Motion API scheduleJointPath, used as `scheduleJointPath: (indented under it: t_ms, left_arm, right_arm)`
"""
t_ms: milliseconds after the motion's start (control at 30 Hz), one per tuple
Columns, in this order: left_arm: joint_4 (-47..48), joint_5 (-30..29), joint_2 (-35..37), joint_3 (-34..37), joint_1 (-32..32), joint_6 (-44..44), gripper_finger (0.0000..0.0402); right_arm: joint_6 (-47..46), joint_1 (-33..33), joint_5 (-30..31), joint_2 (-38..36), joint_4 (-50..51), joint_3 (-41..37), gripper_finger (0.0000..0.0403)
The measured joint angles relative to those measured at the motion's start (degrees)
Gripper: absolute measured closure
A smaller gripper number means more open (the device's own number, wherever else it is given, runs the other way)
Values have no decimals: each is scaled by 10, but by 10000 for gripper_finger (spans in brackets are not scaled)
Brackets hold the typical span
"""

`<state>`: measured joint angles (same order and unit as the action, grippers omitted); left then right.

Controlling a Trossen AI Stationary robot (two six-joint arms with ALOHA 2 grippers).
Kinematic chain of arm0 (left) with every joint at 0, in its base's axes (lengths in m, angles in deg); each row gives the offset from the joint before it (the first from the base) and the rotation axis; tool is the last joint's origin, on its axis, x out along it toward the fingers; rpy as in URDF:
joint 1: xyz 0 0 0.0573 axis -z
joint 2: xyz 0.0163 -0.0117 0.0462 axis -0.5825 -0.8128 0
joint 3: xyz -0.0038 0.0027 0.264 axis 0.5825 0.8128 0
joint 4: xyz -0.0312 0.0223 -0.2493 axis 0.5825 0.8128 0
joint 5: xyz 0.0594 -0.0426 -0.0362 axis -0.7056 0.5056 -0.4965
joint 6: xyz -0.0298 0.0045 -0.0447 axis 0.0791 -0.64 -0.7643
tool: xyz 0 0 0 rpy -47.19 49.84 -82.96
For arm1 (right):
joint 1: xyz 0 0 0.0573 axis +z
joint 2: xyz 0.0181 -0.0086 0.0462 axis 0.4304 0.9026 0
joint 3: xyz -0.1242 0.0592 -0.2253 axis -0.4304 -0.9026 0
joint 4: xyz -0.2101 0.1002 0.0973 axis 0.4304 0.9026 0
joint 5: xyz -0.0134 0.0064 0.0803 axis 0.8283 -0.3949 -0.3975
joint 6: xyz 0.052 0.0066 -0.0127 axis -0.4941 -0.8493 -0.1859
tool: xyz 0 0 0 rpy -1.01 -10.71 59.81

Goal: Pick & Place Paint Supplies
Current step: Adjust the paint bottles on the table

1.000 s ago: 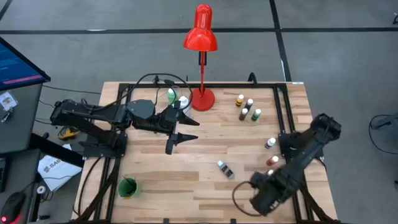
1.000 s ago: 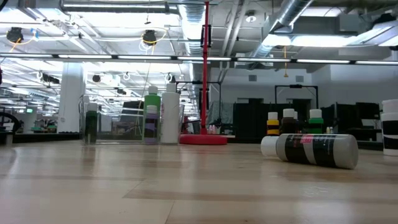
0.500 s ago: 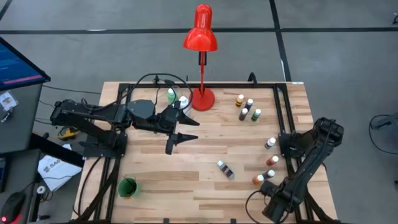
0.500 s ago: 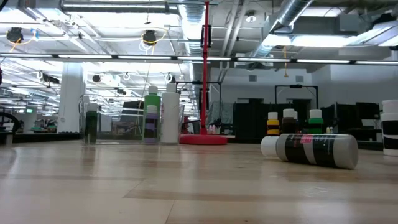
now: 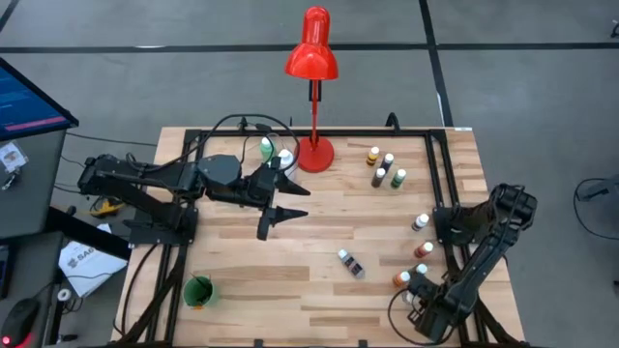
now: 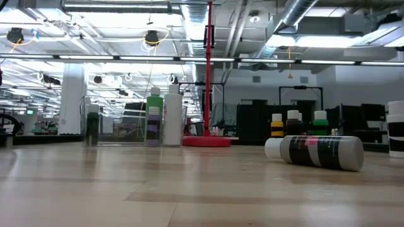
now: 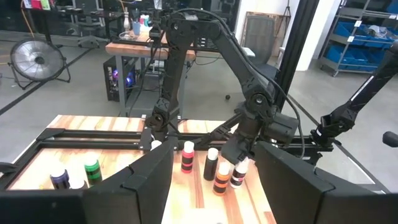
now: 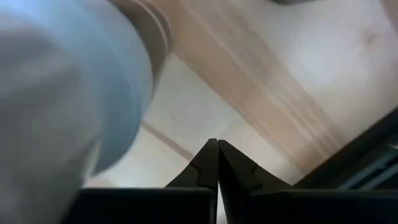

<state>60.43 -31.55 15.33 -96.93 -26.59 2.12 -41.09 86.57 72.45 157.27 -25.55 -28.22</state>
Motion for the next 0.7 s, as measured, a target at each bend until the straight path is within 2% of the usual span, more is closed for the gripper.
scheduleJointPath:
  t_ms: [167,700]
  left_arm:
    - [0,0,0,0,0,2,183]
    - [0,-3,0,0,0,2,183]
  right_arm:
    - [26,-33,33,0,3,0,403]
    - [208,-170,116,0,-11,0,403]
